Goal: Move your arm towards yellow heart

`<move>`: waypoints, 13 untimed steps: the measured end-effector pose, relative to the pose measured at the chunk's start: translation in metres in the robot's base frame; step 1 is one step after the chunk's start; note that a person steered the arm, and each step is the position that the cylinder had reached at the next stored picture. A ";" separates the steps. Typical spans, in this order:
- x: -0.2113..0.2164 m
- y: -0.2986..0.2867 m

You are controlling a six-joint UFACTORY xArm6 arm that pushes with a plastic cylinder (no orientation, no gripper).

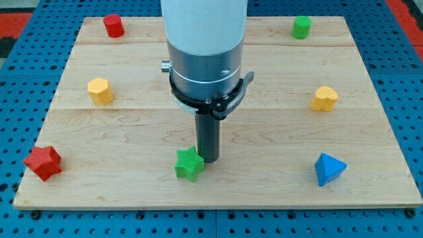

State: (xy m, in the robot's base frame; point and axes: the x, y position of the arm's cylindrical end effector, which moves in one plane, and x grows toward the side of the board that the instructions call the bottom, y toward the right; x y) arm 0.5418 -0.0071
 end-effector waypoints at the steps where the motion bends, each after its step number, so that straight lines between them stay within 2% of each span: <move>1: -0.011 0.014; 8: -0.021 0.029; 9: -0.025 0.071; 12: -0.101 0.271; 13: -0.107 0.276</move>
State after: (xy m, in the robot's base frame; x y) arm 0.4345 0.2686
